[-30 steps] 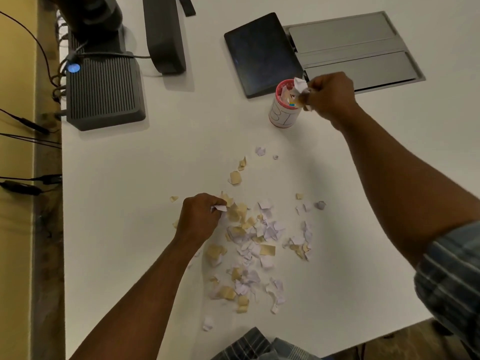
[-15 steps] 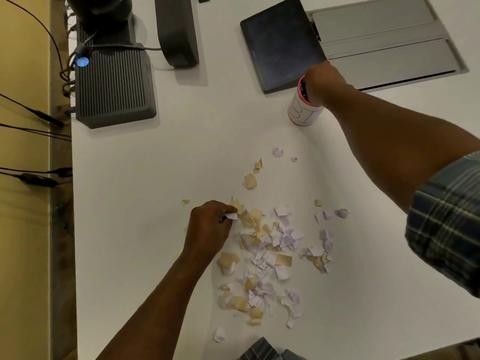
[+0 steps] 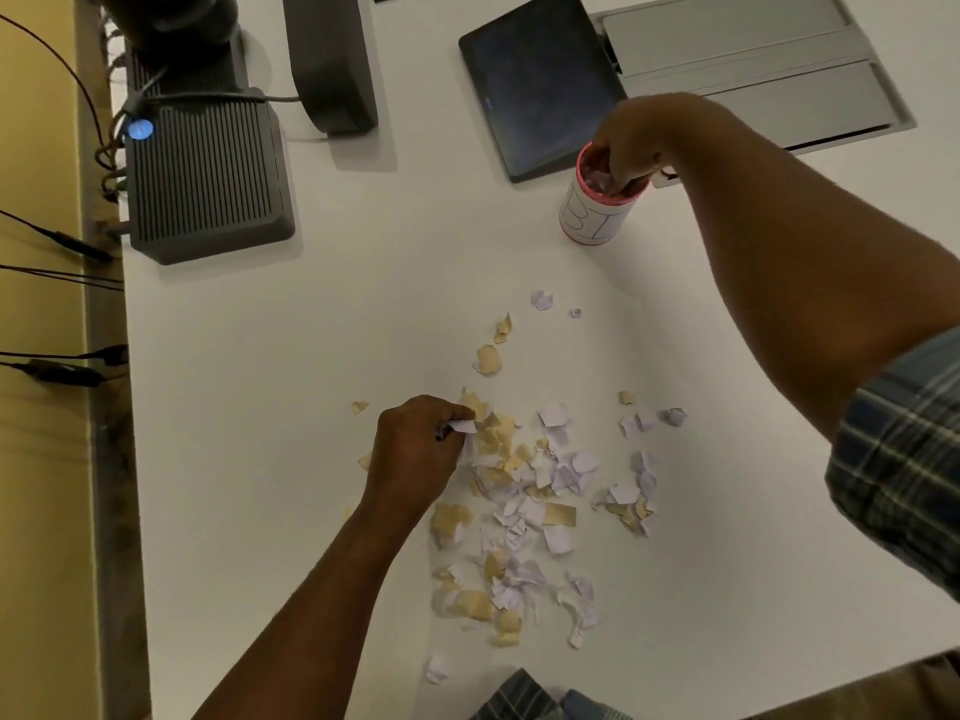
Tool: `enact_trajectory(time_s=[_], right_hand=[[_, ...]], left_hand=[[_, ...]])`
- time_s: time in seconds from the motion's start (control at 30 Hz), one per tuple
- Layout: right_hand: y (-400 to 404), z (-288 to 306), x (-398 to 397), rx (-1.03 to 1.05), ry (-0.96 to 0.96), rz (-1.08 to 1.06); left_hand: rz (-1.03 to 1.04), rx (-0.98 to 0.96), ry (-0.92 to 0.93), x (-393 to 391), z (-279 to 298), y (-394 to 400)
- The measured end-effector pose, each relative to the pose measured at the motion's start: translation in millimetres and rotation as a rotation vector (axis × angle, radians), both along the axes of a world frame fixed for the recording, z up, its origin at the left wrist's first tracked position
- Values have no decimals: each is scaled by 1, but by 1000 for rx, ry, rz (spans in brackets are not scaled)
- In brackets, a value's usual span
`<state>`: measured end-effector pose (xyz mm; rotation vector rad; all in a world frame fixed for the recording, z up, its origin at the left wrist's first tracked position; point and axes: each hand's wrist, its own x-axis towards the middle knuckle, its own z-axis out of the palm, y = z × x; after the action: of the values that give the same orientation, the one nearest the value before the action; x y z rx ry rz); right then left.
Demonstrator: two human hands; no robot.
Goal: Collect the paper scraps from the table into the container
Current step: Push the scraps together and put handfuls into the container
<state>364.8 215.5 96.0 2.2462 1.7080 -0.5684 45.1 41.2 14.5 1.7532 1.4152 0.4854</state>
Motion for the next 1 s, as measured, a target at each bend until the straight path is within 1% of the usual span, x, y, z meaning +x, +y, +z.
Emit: enact_trajectory(time_s=[0.03,0.07,0.1,0.13,0.2,0.23,0.27,0.33,0.37,0.4,0.43,0.5,0.57,0.6,0.67,0.77,0.93,1.0], right_hand=[[-4,5,0,34,30,-26],[-10,6,2,134,28,-38],[-18,5,3,267,26,-67],[-31,3,0,435,64,-131],[-61,-17,-10,741,136,-258],[-78,-31,-17,838,172,-305],[-97,-48,-25,876,210,-347],[-138,-82,-45,862,305,-386],[-157,-98,-55,817,333,-390],[-174,-110,-66,729,337,-384],[-189,-121,-74,628,330,-356],[-210,-137,-84,449,262,-232],[-220,-147,-88,342,220,-133],[-223,-150,-90,310,210,-116],[-226,-153,-91,298,208,-121],[-227,-155,-92,316,197,-126],[-228,-155,-94,334,186,-148],[-228,-155,-94,335,186,-154]], left_hand=[[9,-21,-14,1,1,1],[20,-44,-30,3,2,2],[31,-64,-45,5,3,4],[38,-76,-58,8,5,6],[42,-102,-81,17,11,13],[44,-122,-97,22,15,17],[49,-143,-117,28,18,22],[60,-167,-154,42,26,33],[58,-164,-168,49,30,39],[56,-154,-184,58,34,46],[55,-145,-203,66,39,53],[56,-126,-232,84,45,69],[44,-110,-252,103,51,85],[34,-99,-263,113,53,92],[18,-68,-266,135,60,107],[-1,32,-196,170,71,132],[-92,183,-17,218,69,169],[-159,230,97,234,63,179]])
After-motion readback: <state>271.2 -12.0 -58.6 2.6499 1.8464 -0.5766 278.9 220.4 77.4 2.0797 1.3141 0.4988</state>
